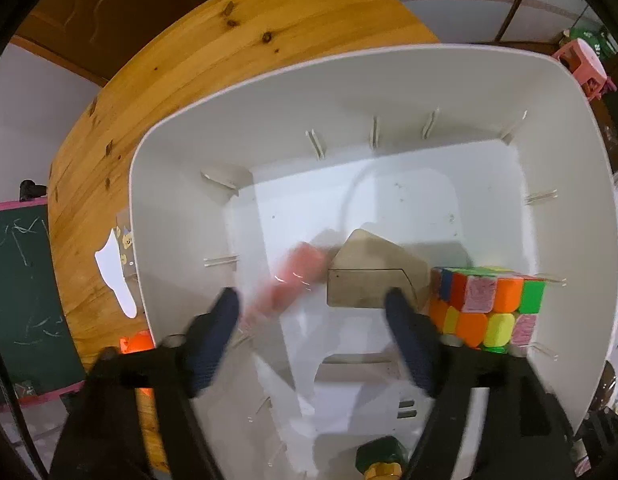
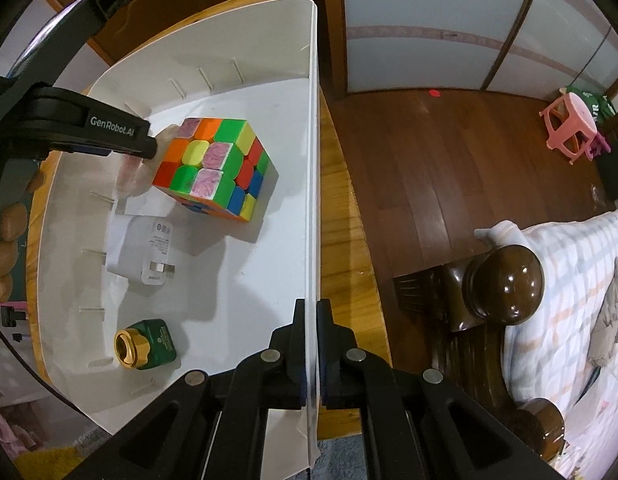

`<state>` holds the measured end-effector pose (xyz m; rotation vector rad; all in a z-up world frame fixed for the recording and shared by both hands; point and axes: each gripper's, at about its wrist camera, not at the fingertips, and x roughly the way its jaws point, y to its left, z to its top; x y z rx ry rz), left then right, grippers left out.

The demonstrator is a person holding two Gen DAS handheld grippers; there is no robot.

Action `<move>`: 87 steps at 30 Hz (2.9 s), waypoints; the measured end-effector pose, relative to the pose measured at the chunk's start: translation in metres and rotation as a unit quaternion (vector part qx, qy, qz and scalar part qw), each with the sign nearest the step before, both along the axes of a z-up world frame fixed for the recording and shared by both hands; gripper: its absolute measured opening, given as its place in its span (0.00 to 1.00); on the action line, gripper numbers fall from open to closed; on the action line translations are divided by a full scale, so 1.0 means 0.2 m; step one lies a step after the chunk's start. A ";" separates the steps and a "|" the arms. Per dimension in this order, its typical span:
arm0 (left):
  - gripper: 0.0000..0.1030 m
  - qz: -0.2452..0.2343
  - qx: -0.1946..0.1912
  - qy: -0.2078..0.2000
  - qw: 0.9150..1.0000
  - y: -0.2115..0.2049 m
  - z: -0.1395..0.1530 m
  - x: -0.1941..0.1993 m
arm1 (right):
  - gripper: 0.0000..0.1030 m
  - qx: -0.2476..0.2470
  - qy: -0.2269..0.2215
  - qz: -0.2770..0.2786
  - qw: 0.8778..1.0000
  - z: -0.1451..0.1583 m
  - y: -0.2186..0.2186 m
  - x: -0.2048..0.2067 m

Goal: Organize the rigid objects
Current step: 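Carry the pink cup into the bin and open the left tool, then move the left tool to the white paddle-shaped card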

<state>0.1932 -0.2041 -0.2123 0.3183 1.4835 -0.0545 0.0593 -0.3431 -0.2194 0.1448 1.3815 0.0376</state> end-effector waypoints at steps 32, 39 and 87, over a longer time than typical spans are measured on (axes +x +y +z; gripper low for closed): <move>0.82 0.051 -0.074 -0.131 0.987 0.55 0.67 -0.26 | 0.03 -0.005 0.025 -0.028 0.999 -0.01 0.00 0.03; 0.82 0.069 -0.067 -0.157 0.983 0.76 0.72 -0.31 | 0.03 -0.016 0.025 -0.032 0.999 -0.01 0.01 0.02; 0.85 0.136 -0.092 0.050 0.985 1.27 -0.28 0.14 | 0.11 -0.062 0.053 -0.123 0.989 -0.02 0.03 0.04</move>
